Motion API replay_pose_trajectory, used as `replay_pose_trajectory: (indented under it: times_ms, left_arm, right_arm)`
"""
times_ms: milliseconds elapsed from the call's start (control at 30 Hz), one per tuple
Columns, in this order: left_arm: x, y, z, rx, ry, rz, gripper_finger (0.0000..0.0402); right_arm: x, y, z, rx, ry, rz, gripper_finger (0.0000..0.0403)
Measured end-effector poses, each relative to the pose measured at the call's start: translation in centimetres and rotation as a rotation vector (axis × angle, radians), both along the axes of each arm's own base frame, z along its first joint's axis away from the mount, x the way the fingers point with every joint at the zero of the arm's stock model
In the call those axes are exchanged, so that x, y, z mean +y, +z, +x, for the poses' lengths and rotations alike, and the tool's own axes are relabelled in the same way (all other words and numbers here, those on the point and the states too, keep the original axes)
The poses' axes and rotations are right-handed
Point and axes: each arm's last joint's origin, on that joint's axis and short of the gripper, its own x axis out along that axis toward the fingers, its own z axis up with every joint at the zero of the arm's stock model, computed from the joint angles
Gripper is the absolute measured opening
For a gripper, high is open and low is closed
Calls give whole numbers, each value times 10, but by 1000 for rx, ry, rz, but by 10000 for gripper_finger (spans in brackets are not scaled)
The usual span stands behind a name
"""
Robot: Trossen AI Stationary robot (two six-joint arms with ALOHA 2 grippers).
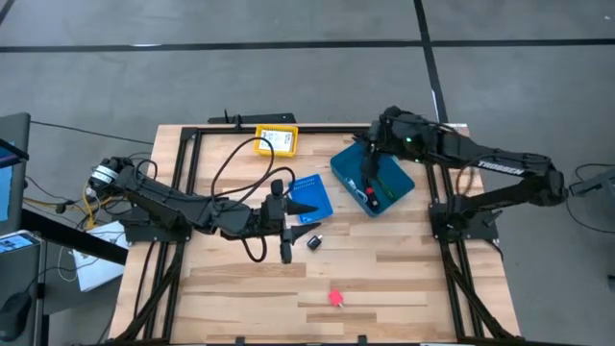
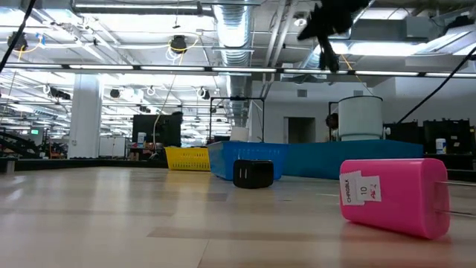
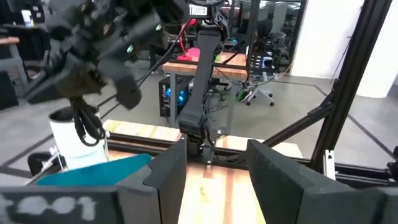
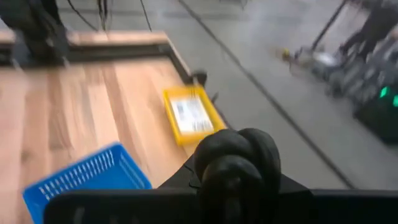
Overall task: Pick and place items into bin
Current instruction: Put the black charger cable into the dark blue bin
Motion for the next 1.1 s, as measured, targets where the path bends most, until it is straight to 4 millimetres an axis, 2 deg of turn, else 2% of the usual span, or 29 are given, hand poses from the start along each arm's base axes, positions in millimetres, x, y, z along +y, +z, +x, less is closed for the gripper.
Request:
replay_pose_trajectory:
  times_ms: [267, 600, 700, 867, 1100]
  left_arm:
    - [0, -2, 0, 0, 3, -91, 158]
    - [0, -2, 0, -1, 3, -95, 158]
    - [0, -2, 0, -1, 3, -95, 158]
    - [0, -2, 0, -1, 3, -95, 158]
    - [0, -2, 0, -1, 4, -95, 158]
  right_arm:
    - [-29, -55, -12, 121, -72, 134, 25]
    - [-42, -109, -29, 238, -152, 234, 24]
    - [-44, -119, -33, 251, -153, 254, 24]
    - [-45, -119, -33, 245, -158, 254, 29]
    - [-45, -116, -30, 206, -155, 239, 95]
